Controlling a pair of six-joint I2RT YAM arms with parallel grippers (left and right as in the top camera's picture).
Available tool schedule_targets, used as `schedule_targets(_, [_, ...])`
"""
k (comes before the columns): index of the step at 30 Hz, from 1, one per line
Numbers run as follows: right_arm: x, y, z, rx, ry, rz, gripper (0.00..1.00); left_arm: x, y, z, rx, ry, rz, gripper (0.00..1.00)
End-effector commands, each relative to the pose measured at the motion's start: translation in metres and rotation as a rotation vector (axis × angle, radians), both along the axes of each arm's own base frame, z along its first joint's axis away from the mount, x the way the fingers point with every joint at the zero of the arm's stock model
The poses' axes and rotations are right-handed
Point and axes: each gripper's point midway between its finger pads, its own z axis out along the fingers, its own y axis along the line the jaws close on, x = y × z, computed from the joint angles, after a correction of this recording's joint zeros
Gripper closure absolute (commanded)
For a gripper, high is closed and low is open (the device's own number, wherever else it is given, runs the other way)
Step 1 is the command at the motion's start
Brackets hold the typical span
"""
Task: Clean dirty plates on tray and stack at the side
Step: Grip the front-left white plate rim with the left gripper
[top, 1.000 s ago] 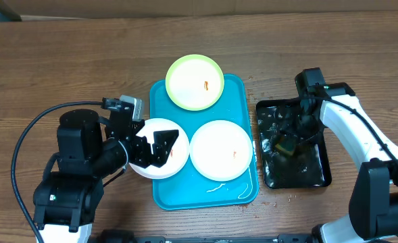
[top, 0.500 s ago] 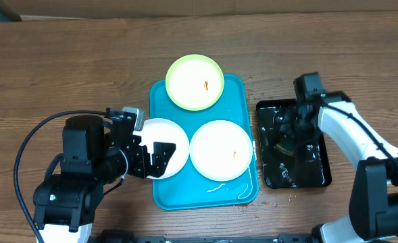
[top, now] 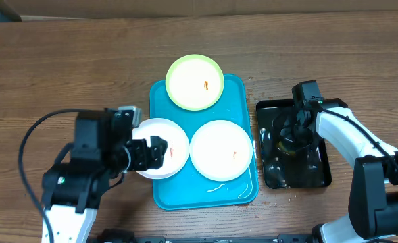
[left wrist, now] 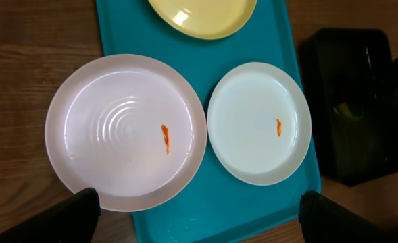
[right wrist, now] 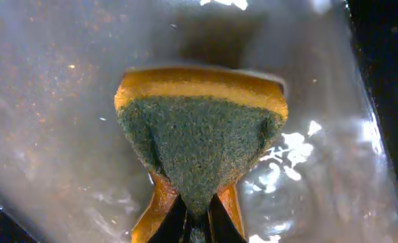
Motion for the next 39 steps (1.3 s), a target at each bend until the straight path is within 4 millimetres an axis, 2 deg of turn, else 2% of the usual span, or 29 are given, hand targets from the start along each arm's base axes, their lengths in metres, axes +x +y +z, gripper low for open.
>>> schedule_targets(1, [-0.004, 0.0, -0.004, -0.007, 0.018, -0.004, 0.96, 0.01, -0.015, -0.006, 0.032, 0.017, -0.044, 0.08])
schedule_targets(6, [-0.005, -0.001, -0.004, -0.007, 0.021, -0.001, 0.96, 0.025, -0.044, -0.04, 0.125, 0.08, -0.139, 0.3])
schedule_targets(8, [-0.005, -0.001, -0.004, -0.007, 0.021, -0.001, 0.96, 0.03, -0.056, -0.055, 0.137, 0.114, -0.166, 0.36])
schedule_targets(11, [-0.005, -0.001, -0.004, -0.007, 0.021, -0.001, 0.96, 0.037, -0.072, -0.077, 0.133, 0.173, -0.161, 0.58])
schedule_targets(12, [-0.005, -0.001, -0.004, -0.007, 0.021, -0.001, 0.96, 0.04, -0.077, -0.084, 0.134, 0.183, -0.164, 0.6])
schedule_targets(17, [-0.005, 0.0, -0.004, -0.007, 0.02, -0.001, 0.96, 0.068, -0.096, -0.115, 0.138, 0.169, -0.185, 0.55])
schedule_targets(22, [-0.006, -0.001, -0.004, -0.008, 0.024, -0.001, 0.96, 0.085, -0.092, -0.146, 0.206, 0.178, -0.153, 0.55])
schedule_targets(26, [-0.008, -0.001, -0.004, -0.009, 0.031, -0.001, 0.96, 0.086, -0.098, -0.165, 0.201, 0.212, -0.18, 0.57])
schedule_targets(30, [-0.007, -0.001, -0.004, -0.008, 0.029, -0.002, 0.96, 0.082, -0.111, -0.171, 0.143, 0.234, -0.238, 0.67])
schedule_targets(33, [-0.007, -0.001, -0.004, -0.008, 0.027, -0.002, 0.96, 0.081, -0.108, -0.177, 0.168, 0.239, -0.249, 0.75])
schedule_targets(39, [-0.007, -0.001, -0.004, -0.008, 0.028, -0.002, 0.96, 0.075, -0.105, -0.191, 0.188, 0.287, -0.257, 0.76])
